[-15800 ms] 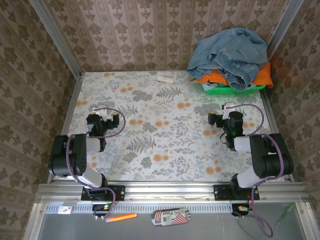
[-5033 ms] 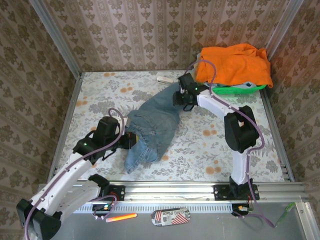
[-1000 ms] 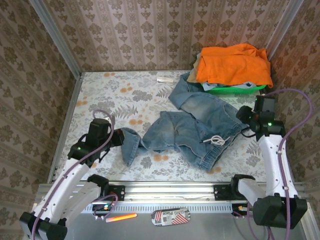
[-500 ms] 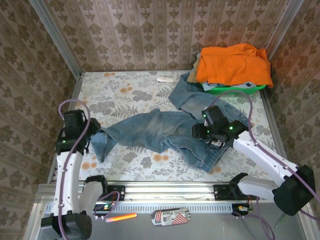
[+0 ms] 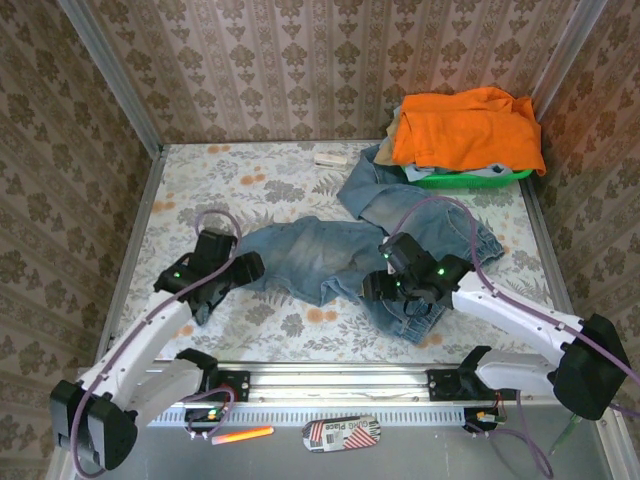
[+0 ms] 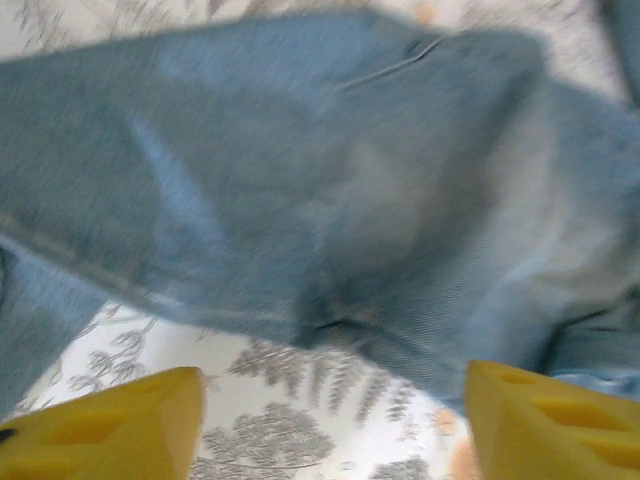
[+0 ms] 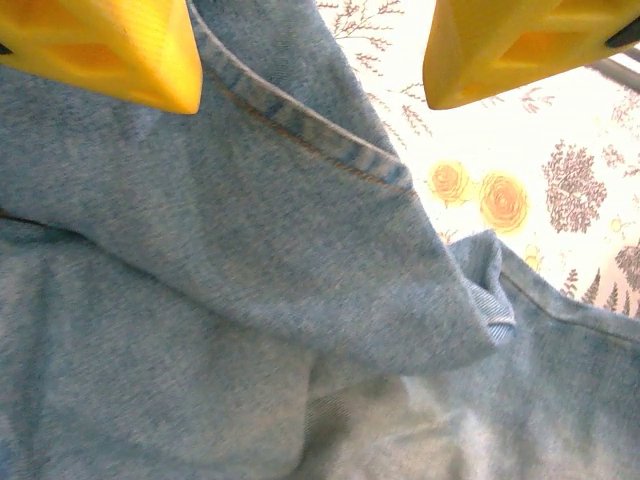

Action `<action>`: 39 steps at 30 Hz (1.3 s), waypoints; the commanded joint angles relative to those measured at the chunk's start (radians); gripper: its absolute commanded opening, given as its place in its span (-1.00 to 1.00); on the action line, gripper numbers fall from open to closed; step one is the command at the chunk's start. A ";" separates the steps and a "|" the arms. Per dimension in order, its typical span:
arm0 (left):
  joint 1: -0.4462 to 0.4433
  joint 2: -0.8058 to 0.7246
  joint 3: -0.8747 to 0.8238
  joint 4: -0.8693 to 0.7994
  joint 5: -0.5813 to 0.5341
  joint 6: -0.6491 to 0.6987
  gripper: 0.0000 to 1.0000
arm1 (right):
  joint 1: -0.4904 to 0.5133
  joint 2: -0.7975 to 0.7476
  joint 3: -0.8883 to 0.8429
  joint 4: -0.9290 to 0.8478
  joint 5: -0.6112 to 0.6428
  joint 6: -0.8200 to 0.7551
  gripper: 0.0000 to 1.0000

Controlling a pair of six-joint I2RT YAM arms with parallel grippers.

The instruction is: Fold and stack the trousers

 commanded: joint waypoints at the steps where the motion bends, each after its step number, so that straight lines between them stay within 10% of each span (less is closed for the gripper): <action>1: 0.002 -0.011 -0.046 0.043 -0.055 -0.041 0.66 | 0.014 0.001 -0.034 -0.014 -0.017 0.037 0.25; 4: 0.045 0.034 -0.083 0.098 -0.059 -0.024 0.97 | 0.050 0.012 -0.048 0.012 -0.014 0.061 0.29; 13: 0.288 0.232 -0.128 0.301 0.062 0.030 0.92 | 0.178 0.200 0.048 -0.017 0.075 0.030 0.38; 17: 0.319 0.325 -0.122 0.377 0.098 0.038 0.55 | 0.168 0.306 0.041 -0.045 0.170 0.051 0.20; 22: 0.337 0.379 -0.107 0.421 0.108 0.057 -0.70 | 0.101 0.268 -0.021 -0.061 0.195 0.093 -1.00; 23: 0.344 0.380 -0.103 0.425 0.117 0.061 -0.99 | 0.087 0.239 -0.034 -0.076 0.206 0.101 -1.00; 37: 0.193 0.159 0.085 0.251 0.125 0.120 -1.00 | -0.445 -0.357 -0.065 -0.315 0.308 0.055 -1.00; 39: 0.150 0.140 0.085 0.245 0.126 0.109 -1.00 | -0.509 -0.386 -0.076 -0.290 0.271 0.063 -0.35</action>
